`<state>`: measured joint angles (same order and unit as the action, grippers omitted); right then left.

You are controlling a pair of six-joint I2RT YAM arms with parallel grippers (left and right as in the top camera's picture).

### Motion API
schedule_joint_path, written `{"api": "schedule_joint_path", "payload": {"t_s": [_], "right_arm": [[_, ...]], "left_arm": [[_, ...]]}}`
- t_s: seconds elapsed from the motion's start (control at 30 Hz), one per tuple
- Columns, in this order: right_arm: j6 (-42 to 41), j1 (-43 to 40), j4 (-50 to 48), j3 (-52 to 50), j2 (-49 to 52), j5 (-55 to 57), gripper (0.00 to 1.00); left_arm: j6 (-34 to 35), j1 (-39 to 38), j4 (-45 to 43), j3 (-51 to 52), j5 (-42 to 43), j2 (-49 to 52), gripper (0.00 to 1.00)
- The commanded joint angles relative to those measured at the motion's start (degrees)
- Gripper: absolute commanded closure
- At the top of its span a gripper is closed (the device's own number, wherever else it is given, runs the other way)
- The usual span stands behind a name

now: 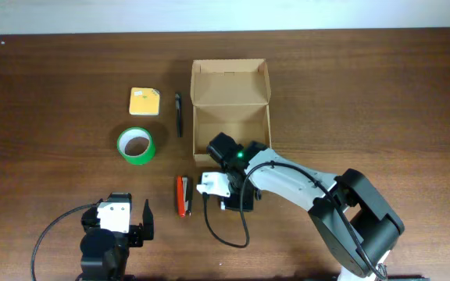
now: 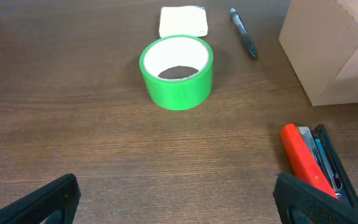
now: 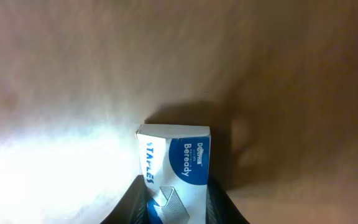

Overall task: Pack container
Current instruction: 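Lift the staples box and lower it into the cardboard box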

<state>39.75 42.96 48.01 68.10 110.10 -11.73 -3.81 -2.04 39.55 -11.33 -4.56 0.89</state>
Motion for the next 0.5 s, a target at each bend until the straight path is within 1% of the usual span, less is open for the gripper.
{"api": "schedule_joint_path", "payload": {"t_s": [0.0,0.17,0.4,0.47], "right_arm": [[-1.3,0.6,3.2,3.3,0.8,-3.2,0.84],[-1.3,0.6,10.4,9.8,0.8,-6.3,0.84],[-1.5,0.6,17.7,20.1,0.8,-6.4,0.85],[-5.2,0.6,17.9,23.3,0.8,-4.1,0.84]], "left_arm": [[0.3,0.4,-0.3,0.2,-0.4,-0.6,0.0],[0.3,0.4,-0.3,0.2,-0.4,-0.6,0.0],[0.3,0.4,-0.3,0.2,-0.4,-0.6,0.0],[0.3,0.4,-0.3,0.2,-0.4,-0.6,0.0]]}}
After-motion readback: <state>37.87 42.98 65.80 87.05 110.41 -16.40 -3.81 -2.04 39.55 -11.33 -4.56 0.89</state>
